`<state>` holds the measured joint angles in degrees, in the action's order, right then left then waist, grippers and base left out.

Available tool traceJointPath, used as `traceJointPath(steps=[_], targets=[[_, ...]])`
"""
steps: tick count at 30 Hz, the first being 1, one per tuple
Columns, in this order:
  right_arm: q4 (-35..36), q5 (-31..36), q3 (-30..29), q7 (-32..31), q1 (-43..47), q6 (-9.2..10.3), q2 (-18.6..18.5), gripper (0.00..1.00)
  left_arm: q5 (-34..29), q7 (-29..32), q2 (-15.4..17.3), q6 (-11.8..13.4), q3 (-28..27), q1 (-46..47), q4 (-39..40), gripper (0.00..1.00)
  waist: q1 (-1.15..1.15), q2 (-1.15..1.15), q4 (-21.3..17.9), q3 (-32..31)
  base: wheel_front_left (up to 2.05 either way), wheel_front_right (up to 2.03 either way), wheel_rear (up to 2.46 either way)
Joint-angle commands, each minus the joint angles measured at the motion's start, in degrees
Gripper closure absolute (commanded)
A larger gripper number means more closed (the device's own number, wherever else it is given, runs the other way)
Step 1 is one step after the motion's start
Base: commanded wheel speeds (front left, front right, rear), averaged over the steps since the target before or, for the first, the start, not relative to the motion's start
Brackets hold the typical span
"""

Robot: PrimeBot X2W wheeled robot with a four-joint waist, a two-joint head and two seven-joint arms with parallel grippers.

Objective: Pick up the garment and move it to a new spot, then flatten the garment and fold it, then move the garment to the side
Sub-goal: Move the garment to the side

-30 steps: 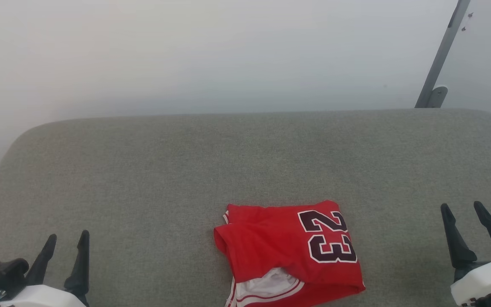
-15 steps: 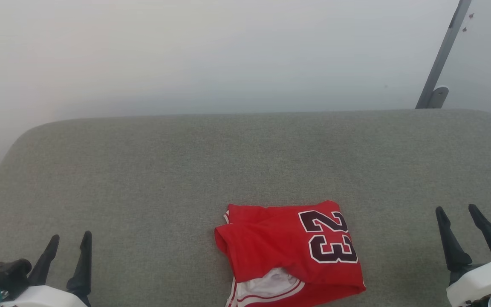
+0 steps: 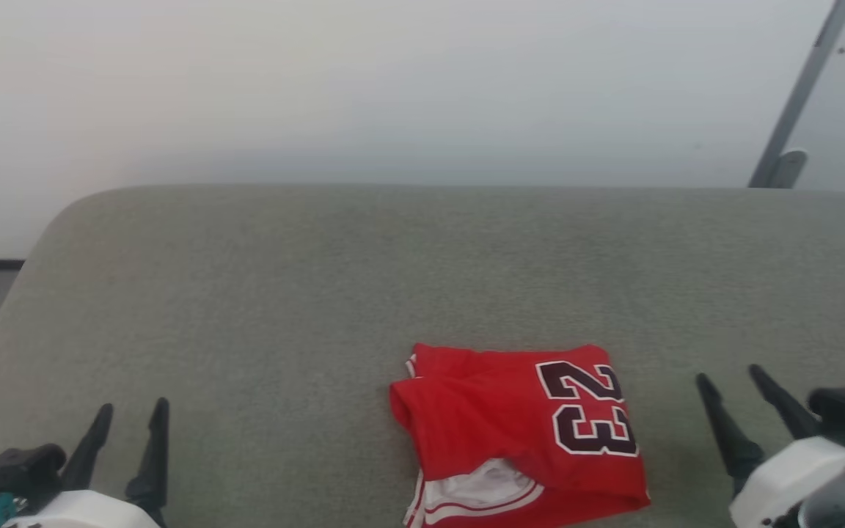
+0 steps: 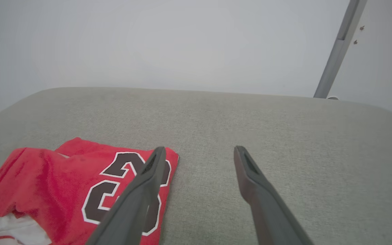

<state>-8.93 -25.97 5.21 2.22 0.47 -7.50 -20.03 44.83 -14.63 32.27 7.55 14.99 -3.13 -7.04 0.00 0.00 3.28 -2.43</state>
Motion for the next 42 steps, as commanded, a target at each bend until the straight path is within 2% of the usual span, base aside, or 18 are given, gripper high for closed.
traceJointPath(steps=[1,5,13,14,26,27,28,31,35,42], targets=[[-0.06,-0.55,0.79,-0.74,-1.07,0.04,-0.19,0.0,-0.77,0.17,-0.09,-0.15,0.38,0.79,0.15,0.0,0.0,0.0,0.95,0.54,0.0,0.0,0.0],[-1.86,-2.27,3.72,-5.17,-3.22,0.04,-0.76,0.0,-1.14,0.63,-0.83,-0.52,1.68,1.66,0.15,0.0,0.0,0.0,3.46,1.9,0.0,0.0,0.0],[-6.2,-5.25,6.02,-13.21,-5.73,0.04,-1.93,0.0,-1.88,0.74,-2.0,-1.1,3.33,4.65,-0.28,0.0,0.0,0.0,7.2,5.04,0.0,0.0,0.0],[-7.73,-5.82,6.41,-16.02,-6.41,0.04,-2.08,0.0,-2.07,0.64,-2.46,-1.3,3.73,5.52,-0.42,0.0,0.0,0.0,8.14,5.93,0.0,0.0,0.0],[-14.52,-9.09,9.63,-28.51,-10.84,0.06,-2.55,0.0,-3.13,0.2,-4.56,-2.22,4.9,8.9,-2.25,0.0,0.0,0.0,10.91,9.8,0.0,0.0,0.0],[-14.75,-9.51,10.14,-29.62,-11.21,0.06,-2.7,0.16,-3.2,0.13,-4.76,-2.27,4.95,9.2,-2.49,0.0,0.0,0.0,10.99,10.04,0.0,0.0,0.0],[-14.86,-9.74,10.6,-30.45,-11.58,0.06,-2.9,1.0,-3.32,0.05,-4.82,-2.32,4.99,9.45,-2.66,0.0,0.0,0.0,11.03,10.23,0.0,0.0,0.0],[-14.55,-9.85,11.52,-32.55,-12.41,0.11,-3.93,1.0,-3.61,-0.04,-5.06,-2.59,4.94,9.81,-3.27,0.0,0.0,0.0,11.04,10.55,0.0,0.0,0.0],[-13.09,-9.18,11.03,-32.33,-14.26,0.14,-5.63,1.0,-3.86,-0.24,-5.36,-2.74,4.54,10.64,-3.8,0.0,0.0,0.0,10.43,10.75,0.0,0.0,0.0],[-10.49,-8.55,9.53,-32.04,-17.29,0.1,-8.74,1.0,-4.53,-0.35,-5.32,-3.39,4.36,12.46,-4.04,0.0,0.0,0.0,7.22,11.68,0.0,0.0,0.0]])
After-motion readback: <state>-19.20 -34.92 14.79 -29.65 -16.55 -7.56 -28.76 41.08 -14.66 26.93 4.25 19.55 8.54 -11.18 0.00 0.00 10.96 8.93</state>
